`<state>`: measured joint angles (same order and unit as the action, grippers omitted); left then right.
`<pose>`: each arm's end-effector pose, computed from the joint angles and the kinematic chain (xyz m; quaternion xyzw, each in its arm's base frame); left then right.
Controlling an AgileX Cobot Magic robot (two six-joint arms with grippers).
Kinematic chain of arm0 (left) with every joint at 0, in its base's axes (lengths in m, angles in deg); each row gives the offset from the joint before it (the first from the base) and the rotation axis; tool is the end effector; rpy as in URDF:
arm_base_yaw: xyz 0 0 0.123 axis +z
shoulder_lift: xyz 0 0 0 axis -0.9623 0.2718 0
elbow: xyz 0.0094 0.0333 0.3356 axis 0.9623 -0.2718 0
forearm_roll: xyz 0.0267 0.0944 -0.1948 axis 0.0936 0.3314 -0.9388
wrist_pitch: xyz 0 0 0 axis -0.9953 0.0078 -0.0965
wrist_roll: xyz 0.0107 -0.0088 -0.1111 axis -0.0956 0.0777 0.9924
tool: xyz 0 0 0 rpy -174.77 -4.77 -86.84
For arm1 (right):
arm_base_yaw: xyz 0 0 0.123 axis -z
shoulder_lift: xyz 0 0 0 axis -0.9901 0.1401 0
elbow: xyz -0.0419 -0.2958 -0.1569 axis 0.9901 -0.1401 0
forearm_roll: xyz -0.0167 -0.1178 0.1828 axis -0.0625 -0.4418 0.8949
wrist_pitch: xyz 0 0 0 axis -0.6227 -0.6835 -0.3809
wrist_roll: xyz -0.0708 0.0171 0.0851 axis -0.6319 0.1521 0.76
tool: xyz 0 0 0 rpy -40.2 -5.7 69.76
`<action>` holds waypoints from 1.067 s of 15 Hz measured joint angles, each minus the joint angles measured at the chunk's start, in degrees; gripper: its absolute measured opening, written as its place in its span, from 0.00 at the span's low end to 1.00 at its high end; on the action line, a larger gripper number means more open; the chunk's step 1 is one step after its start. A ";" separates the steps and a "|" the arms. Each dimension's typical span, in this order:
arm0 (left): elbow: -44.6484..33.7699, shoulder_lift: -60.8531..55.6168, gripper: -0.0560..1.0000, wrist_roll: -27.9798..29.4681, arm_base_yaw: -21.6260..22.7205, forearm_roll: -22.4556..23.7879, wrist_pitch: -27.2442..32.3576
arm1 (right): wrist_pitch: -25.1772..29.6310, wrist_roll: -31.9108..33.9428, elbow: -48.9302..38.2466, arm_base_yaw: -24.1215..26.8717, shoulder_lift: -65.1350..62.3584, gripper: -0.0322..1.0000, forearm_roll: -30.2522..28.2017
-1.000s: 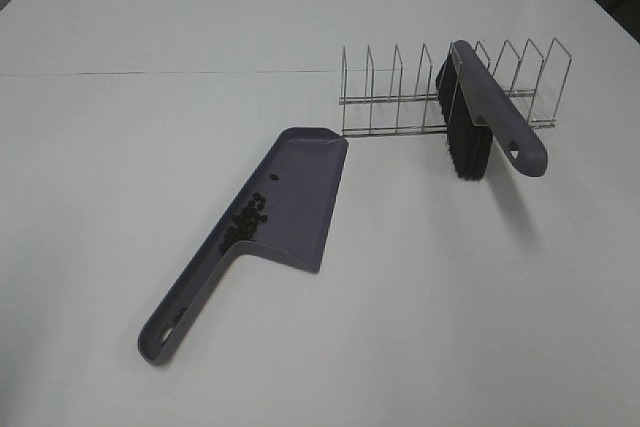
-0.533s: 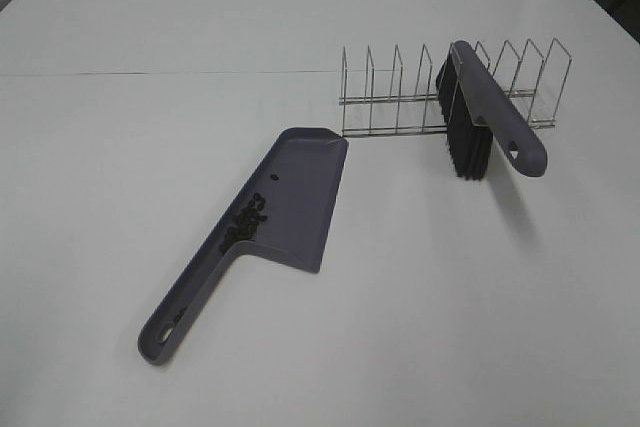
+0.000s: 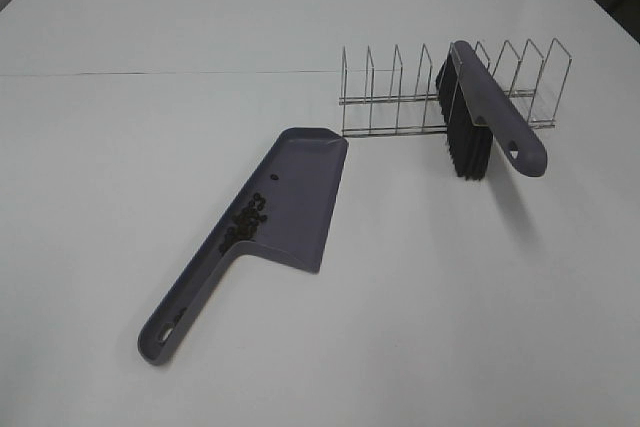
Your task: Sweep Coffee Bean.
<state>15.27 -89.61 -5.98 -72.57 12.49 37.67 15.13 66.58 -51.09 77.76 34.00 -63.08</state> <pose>-0.0720 -0.0086 0.2549 0.0040 0.8497 -0.0164 0.5270 -0.0690 -0.0129 0.2334 -0.0020 0.8781 -0.0062 0.4784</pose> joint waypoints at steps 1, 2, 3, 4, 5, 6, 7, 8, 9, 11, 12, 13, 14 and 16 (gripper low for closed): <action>0.00 0.00 0.60 0.00 0.00 0.00 0.00 | -0.40 0.00 -0.06 0.00 0.00 0.58 0.00; 0.00 0.00 0.60 0.00 0.00 0.00 0.00 | -0.40 0.00 -0.06 0.00 0.00 0.58 0.00; 0.00 0.00 0.60 0.00 0.00 0.00 0.00 | -0.52 0.00 -0.06 0.00 0.00 0.58 0.00; 0.00 0.00 0.60 0.00 0.00 0.00 0.00 | -0.52 0.00 -0.06 0.00 0.00 0.58 0.00; 0.00 0.00 0.60 0.00 0.00 0.00 0.00 | -0.52 0.00 -0.06 0.00 0.00 0.58 0.00; 0.00 0.00 0.60 0.00 0.00 0.00 0.00 | -0.52 0.00 -0.06 0.00 0.00 0.58 0.00; 0.00 -0.06 0.60 0.00 0.00 0.00 0.00 | -0.52 0.00 -0.06 0.00 0.00 0.58 0.00; 0.00 -0.11 0.60 0.00 0.00 0.17 0.00 | -0.52 0.06 -0.06 0.00 0.00 0.58 0.46; 0.00 -0.11 0.60 0.00 0.00 0.46 0.00 | -0.52 0.06 -0.06 0.00 0.00 0.58 1.09; 0.00 -0.11 0.60 -1.20 1.60 1.32 0.00 | -0.52 0.06 -0.06 0.00 0.00 0.58 2.41; 0.00 -0.11 0.60 -1.32 2.92 1.72 0.00 | -0.52 0.06 -0.06 0.00 0.00 0.58 2.64; 0.00 -0.11 0.60 -1.32 3.78 1.89 0.00 | -0.52 0.06 -0.06 0.00 0.00 0.58 2.64; 0.00 -0.11 0.60 -1.32 3.95 1.95 0.00 | -0.52 0.06 -0.06 0.00 0.00 0.58 2.69; 0.00 -0.11 0.60 -1.32 3.95 1.95 0.00 | -0.52 0.06 -0.06 0.00 0.00 0.58 2.69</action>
<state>15.27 -89.72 -7.30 -68.61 14.44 37.67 14.61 66.64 -51.15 77.76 34.00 -60.39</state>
